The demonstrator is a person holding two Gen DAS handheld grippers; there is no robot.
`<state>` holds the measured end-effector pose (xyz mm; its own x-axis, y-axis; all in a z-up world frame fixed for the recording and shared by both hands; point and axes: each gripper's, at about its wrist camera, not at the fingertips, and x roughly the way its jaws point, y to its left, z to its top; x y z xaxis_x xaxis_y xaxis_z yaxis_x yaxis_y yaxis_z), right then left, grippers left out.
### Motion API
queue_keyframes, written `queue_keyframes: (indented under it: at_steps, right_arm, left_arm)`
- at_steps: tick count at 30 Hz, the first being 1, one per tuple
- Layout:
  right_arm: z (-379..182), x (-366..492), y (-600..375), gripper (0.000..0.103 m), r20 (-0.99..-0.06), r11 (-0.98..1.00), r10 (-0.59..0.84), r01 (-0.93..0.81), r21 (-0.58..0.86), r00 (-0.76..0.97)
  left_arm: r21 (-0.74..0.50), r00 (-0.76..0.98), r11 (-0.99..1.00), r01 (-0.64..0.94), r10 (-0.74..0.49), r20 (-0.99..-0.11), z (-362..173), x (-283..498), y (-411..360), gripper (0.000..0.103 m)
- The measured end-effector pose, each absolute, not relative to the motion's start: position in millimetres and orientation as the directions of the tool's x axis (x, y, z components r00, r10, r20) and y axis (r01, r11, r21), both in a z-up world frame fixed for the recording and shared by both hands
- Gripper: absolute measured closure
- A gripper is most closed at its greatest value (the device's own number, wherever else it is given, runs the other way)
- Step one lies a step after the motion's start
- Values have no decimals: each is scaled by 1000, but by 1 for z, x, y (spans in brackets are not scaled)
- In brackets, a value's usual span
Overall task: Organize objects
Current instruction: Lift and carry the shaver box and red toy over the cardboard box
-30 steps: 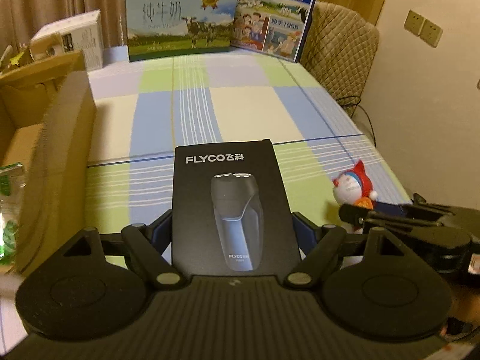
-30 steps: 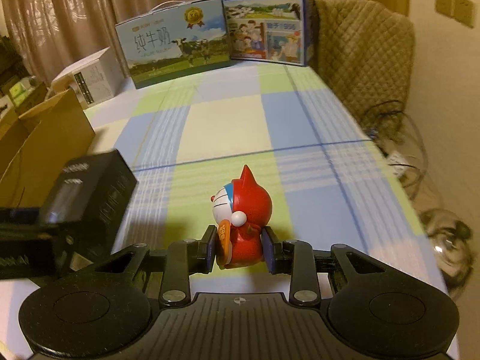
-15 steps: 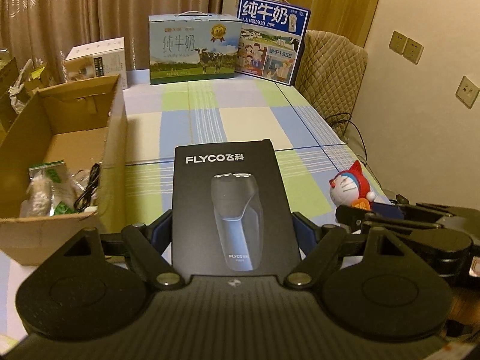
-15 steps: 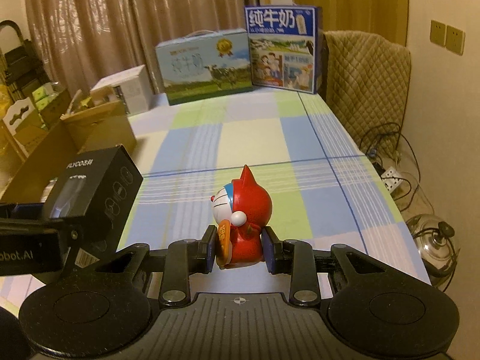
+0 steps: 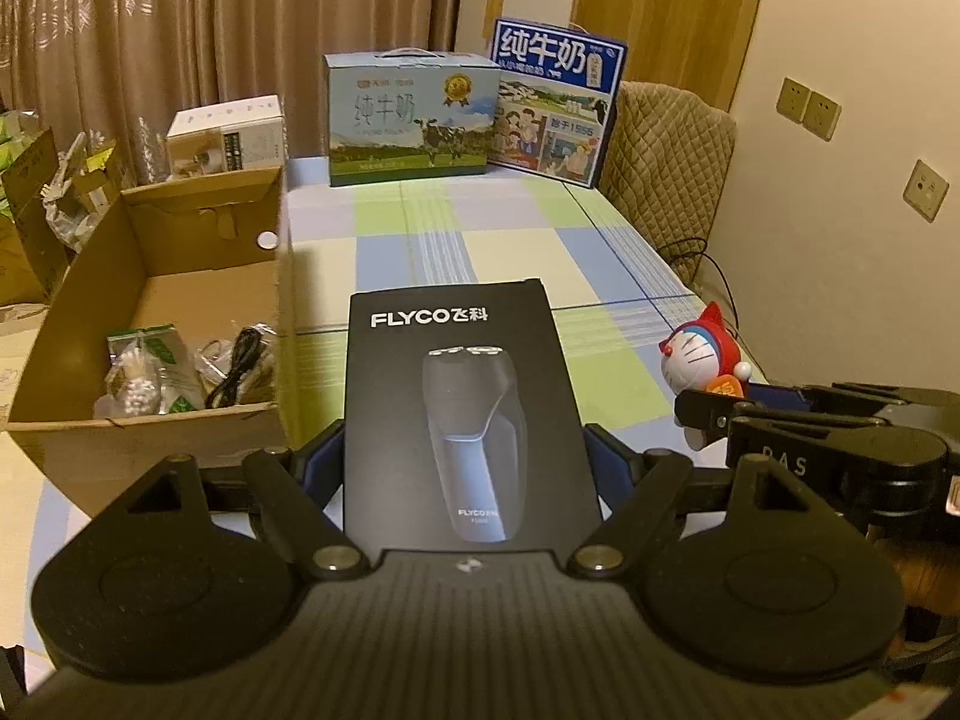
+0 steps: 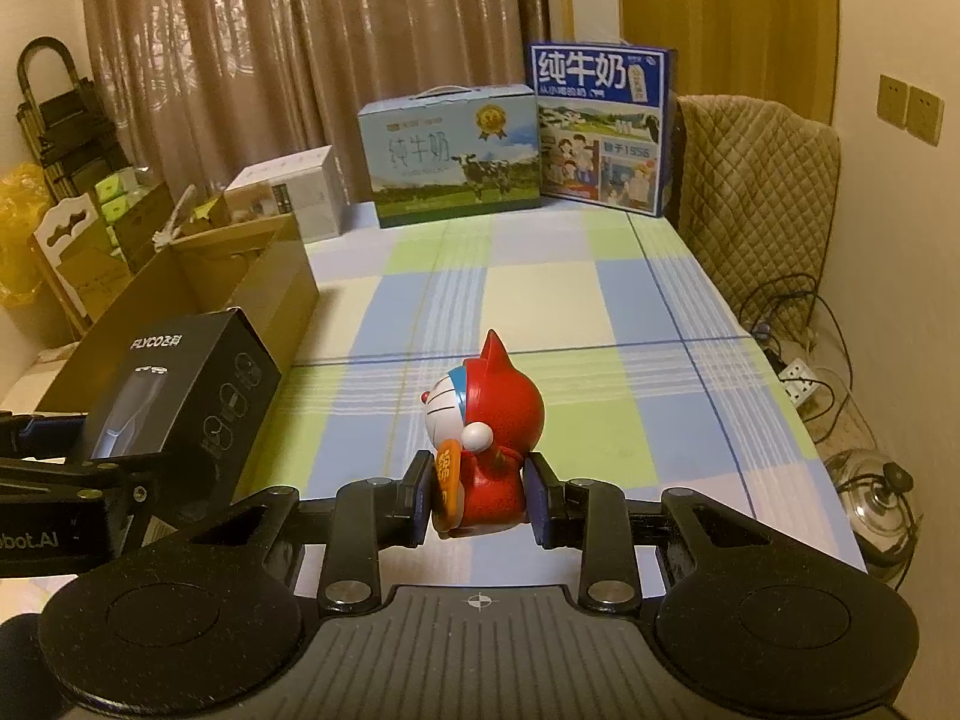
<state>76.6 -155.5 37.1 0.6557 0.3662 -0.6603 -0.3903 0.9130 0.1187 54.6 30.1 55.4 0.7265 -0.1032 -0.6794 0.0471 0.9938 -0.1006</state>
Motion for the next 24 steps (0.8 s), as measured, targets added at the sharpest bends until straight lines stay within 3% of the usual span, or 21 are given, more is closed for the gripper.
queue_keyframes:
  at_steps: [16, 24]
  right_arm:
    - [73, 96, -17, 75, -591, 754, 609, -617, 226, 528]
    - [53, 143, 61, 75, -611, 710, 651, -647, 279, 450]
  left_arm:
    - [-11, 766, 994, -109, 77, -638, 105, 61, 150, 25]
    - [-5, 730, 987, -162, 116, -673, 90, 111, 224, 24]
